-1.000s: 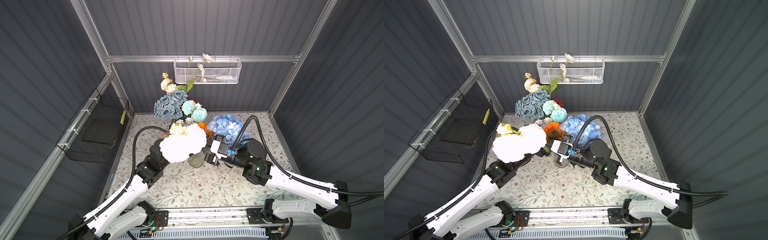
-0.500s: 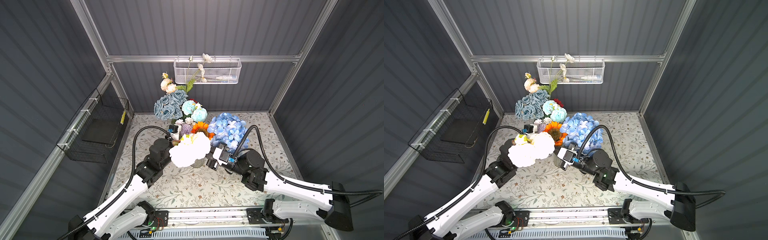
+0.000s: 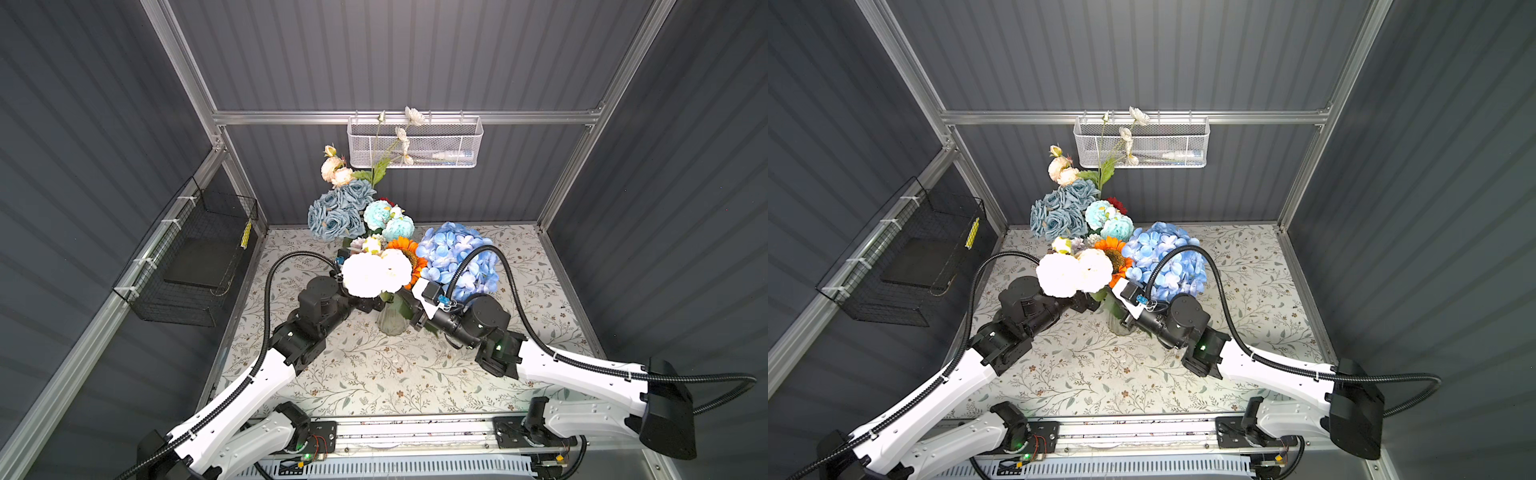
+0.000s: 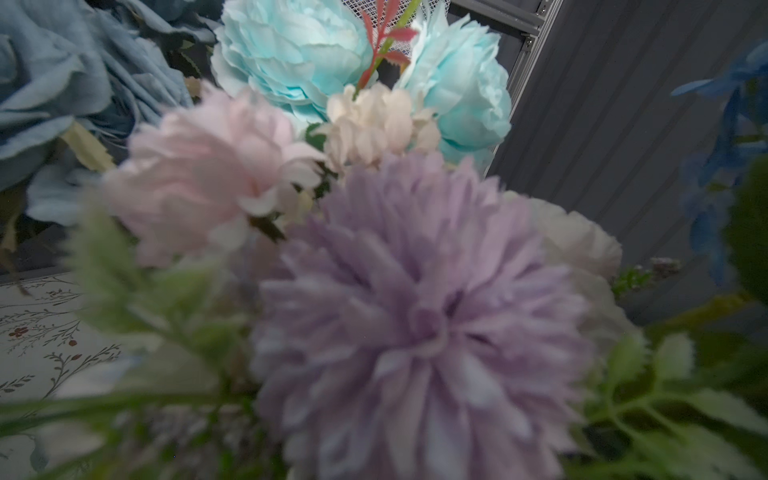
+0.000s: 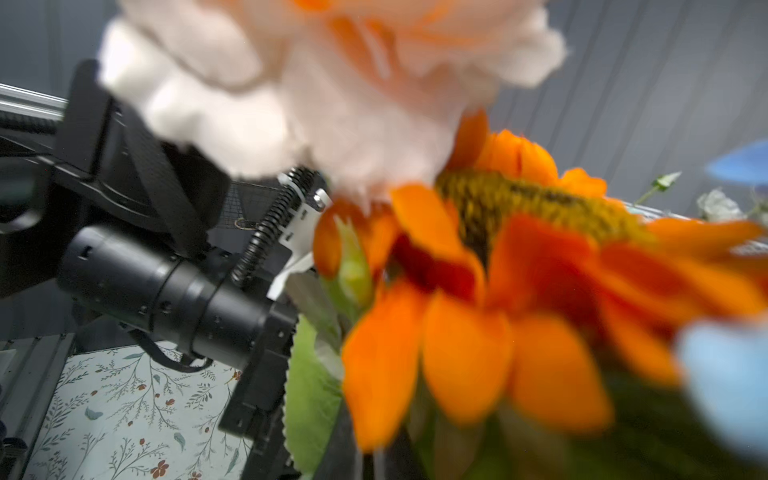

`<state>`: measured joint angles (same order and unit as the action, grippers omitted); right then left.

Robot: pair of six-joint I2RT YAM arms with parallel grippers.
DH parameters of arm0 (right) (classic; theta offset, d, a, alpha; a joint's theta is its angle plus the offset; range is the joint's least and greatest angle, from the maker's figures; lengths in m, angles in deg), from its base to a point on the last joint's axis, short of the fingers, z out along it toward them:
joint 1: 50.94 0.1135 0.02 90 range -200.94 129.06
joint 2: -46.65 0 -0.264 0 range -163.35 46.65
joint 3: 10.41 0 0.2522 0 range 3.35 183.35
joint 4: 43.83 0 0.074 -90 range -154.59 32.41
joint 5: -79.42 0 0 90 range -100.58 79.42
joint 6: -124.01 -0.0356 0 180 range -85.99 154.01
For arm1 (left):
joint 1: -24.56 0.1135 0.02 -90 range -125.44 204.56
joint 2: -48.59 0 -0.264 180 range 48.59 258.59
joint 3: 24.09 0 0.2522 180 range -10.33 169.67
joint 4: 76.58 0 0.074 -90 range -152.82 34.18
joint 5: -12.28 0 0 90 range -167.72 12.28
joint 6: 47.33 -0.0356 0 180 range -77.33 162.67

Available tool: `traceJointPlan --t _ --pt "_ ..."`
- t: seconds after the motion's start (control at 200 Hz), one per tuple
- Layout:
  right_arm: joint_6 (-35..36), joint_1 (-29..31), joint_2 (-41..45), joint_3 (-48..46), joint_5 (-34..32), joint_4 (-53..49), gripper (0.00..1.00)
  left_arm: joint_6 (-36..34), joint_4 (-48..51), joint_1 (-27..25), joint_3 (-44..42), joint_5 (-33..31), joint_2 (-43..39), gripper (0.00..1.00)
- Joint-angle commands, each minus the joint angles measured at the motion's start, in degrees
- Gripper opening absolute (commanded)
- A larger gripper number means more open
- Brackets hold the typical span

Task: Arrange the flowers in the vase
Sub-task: 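Lower the peach carnation stems into the clear vase with the right gripper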

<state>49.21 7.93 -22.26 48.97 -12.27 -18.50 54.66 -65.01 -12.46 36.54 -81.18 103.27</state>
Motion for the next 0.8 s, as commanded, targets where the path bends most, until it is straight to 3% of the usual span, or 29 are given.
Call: traceJointPlan --t 0.0,0.795 --pt "-3.0 -0.7 -0.8 -1.1 -3.4 -2.2 0.0 -0.3 -1.0 0.3 0.9 -0.1 -0.1 0.99" --pt "-4.9 -1.8 -6.8 -6.0 -7.9 -4.7 0.0 0.8 -3.1 0.3 -3.5 0.0 -2.1 0.99"
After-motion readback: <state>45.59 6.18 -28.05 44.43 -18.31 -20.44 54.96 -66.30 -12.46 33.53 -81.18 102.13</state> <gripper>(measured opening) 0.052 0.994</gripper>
